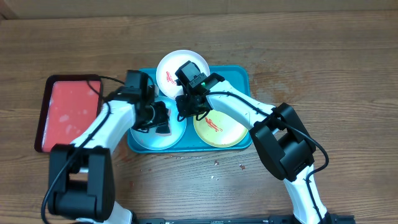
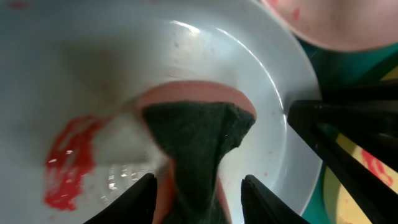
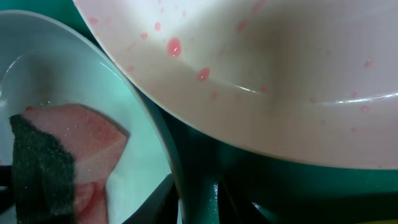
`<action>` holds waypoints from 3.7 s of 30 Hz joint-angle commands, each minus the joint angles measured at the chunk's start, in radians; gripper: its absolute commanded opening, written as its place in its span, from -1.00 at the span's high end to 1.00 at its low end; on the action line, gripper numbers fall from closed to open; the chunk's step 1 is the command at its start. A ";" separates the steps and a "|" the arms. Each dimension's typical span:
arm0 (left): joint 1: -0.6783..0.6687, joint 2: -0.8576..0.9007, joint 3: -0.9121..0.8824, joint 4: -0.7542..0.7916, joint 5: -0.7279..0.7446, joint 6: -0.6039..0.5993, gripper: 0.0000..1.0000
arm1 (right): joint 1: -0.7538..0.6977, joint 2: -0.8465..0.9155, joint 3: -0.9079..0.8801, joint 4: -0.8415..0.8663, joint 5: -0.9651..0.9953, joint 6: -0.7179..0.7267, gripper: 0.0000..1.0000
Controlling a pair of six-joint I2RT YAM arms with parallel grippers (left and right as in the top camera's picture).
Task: Clean dirty plates on tray and stack at the side
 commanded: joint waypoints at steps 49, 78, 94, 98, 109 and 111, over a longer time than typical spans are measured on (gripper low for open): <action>0.042 0.063 0.075 -0.143 -0.512 -0.064 0.92 | 0.002 0.008 0.014 -0.009 0.019 0.000 0.61; 0.047 0.179 0.171 -0.096 -0.336 -0.116 0.91 | 0.002 0.008 0.014 -0.011 0.019 0.000 0.68; 0.068 0.161 0.334 -0.346 -0.716 -0.188 0.91 | 0.002 0.006 0.016 -0.013 0.018 0.000 0.92; 0.078 0.093 0.460 -0.414 -0.706 -0.210 0.91 | 0.005 -0.022 0.026 -0.014 0.010 -0.001 0.92; 0.371 -0.134 0.547 -0.440 -0.513 -0.209 0.91 | 0.083 -0.170 0.136 -0.018 0.367 -0.114 0.92; 0.437 -0.132 0.546 -0.453 -0.471 -0.209 0.91 | 0.111 -0.187 0.161 -0.016 0.523 -0.160 0.93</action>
